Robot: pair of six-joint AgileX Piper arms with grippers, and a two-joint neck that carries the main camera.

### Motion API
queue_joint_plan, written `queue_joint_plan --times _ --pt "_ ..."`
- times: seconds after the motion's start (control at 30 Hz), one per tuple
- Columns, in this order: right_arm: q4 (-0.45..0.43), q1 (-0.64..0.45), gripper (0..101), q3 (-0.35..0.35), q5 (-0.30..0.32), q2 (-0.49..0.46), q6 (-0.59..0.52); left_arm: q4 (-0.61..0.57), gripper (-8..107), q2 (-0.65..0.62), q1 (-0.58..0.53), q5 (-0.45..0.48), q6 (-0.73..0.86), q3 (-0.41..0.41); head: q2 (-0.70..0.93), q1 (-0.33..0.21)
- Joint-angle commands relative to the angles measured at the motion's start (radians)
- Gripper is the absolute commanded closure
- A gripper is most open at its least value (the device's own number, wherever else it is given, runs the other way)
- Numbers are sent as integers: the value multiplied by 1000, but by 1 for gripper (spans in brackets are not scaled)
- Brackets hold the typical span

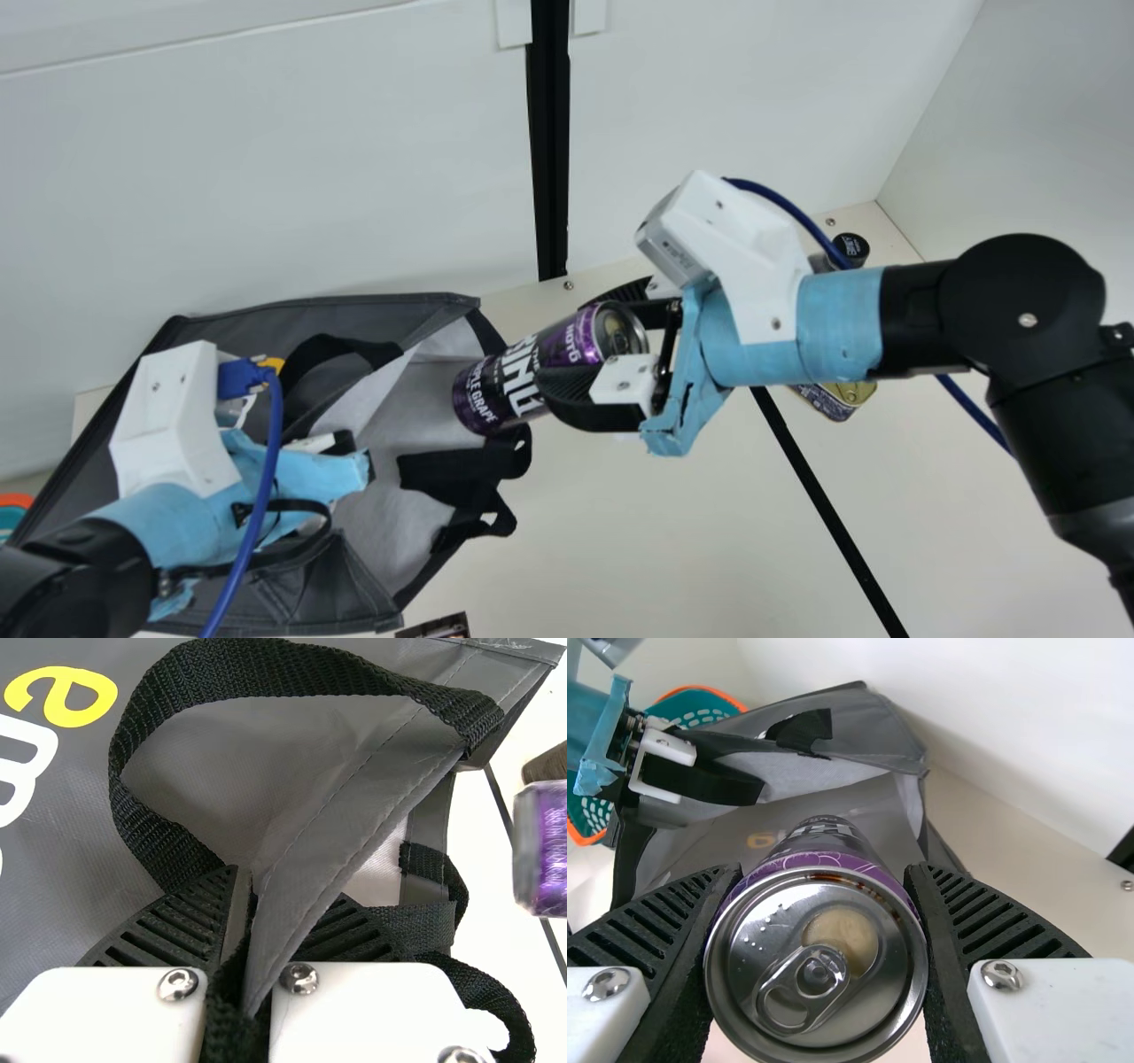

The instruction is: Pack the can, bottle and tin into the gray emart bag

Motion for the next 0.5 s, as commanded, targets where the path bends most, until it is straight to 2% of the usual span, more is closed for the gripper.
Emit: queue_joint_plan --times 0.0,0.47 --pt "-5 12 101 4 -16 2 -3 0 89 0 0 0 0 0 -1 -23" --pt "-21 91 101 29 -94 42 -2 0 89 0 0 0 0 0 -1 -23"
